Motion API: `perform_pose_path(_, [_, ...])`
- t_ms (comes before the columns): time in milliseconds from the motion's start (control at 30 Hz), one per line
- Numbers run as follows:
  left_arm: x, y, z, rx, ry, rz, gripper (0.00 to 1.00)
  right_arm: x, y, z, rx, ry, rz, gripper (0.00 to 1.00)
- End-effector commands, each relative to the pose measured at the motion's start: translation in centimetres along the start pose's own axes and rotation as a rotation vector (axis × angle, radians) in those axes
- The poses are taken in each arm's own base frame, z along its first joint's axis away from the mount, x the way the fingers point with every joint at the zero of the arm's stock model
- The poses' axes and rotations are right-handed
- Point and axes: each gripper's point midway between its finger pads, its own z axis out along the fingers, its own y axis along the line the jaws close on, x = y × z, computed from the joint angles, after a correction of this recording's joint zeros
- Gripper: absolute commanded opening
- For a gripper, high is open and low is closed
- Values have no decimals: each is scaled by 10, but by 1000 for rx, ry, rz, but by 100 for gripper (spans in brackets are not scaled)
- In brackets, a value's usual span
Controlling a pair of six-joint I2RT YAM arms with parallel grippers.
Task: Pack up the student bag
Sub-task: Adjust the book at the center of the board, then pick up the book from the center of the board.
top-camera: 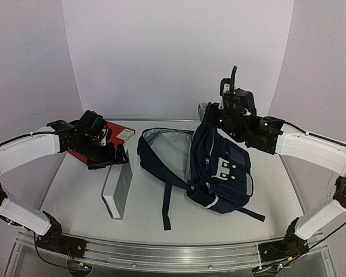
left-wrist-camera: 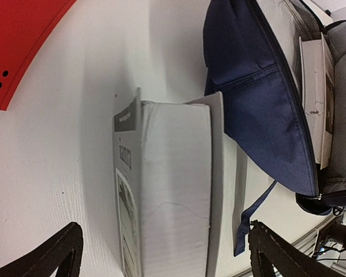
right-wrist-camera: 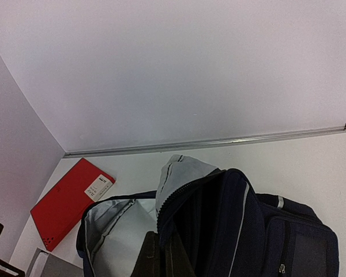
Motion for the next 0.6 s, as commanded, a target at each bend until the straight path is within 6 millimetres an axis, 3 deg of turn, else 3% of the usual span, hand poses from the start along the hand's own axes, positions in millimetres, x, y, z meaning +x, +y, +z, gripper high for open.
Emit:
perform_pose_path(0, [-5,-10,0,-34,-16,20,100,-28,-2,-9,-2,-72,53,0])
perform_pose_path(167, [5,3,14,-129,34,31,100,-31,-4,-12,1,-78,55,0])
perform_pose_path(333, [12,3,17,-161,51,51,97,-32,-4,-14,-3,-81,56,0])
perform_pose_path(500, [15,-1,14,-135,52,22,69,-35,-2,-15,-13,-83,54,0])
perform_pose_path(567, [15,-1,12,-130,49,11,65,-35,-3,-15,-8,-85,52,0])
